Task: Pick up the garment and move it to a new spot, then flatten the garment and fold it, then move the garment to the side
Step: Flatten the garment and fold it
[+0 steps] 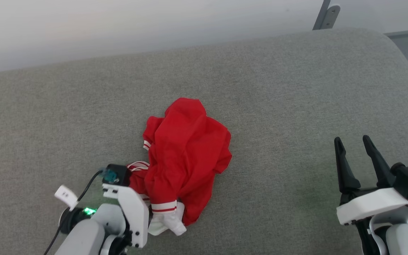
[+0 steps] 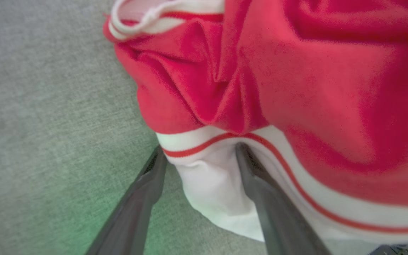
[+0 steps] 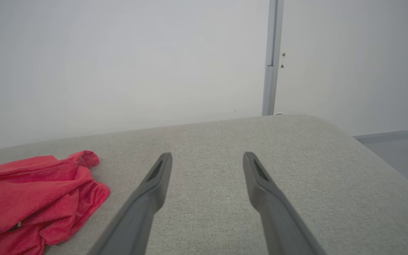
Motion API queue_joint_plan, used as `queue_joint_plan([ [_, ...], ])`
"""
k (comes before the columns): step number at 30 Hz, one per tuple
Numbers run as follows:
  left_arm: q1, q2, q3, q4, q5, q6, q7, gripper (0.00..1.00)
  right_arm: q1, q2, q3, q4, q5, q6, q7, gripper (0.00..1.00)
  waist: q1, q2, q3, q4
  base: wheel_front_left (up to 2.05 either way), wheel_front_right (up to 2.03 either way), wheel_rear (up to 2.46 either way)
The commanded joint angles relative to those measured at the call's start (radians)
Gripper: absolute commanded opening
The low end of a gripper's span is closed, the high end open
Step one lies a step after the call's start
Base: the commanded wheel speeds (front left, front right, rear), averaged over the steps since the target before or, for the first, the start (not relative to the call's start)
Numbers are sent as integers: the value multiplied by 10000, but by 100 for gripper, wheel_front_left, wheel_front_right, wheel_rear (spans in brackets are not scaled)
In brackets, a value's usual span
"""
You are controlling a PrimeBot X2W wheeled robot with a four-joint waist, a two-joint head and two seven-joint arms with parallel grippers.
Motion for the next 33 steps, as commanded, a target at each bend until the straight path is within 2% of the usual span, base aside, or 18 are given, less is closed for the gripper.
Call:
queue_joint_plan([
  [1,-30,-155,-363,862,133,-130,323,0,-218,35,42,109,21,-3,-81,100,0,-1,98,18,0,0,0],
  [4,-169,-284,-445,1218,47,-285,303,0,-313,40,61,214,11,-3,-128,100,0,-1,136,47,0,0,0],
  [7,-301,-151,-415,1502,-3,-381,307,0,-396,-2,26,358,28,-3,-197,100,0,-1,145,164,0,0,0],
  [10,-430,351,-186,1435,11,-357,246,0,-403,-54,-33,463,63,-3,-279,100,0,-1,115,322,0,0,0],
  [18,-689,2061,767,107,145,-46,151,0,-430,-197,8,669,107,-3,-373,100,0,-1,-9,727,0,0,0],
  [21,-728,2794,1115,-60,216,52,203,0,-460,-253,92,708,150,-3,-374,100,0,-1,-36,798,0,0,0],
  [24,-853,3233,1425,6,202,182,145,0,-501,-321,182,755,191,-3,-354,100,0,-1,-40,858,0,0,0],
  [28,-991,3364,1723,637,-69,247,48,0,-535,-342,331,811,251,-3,-308,100,0,-1,-14,908,0,0,0],
  [33,-1249,2926,1847,1805,-631,-195,-173,0,-701,-358,594,931,283,-3,-227,100,0,-1,35,952,0,0,0],
])
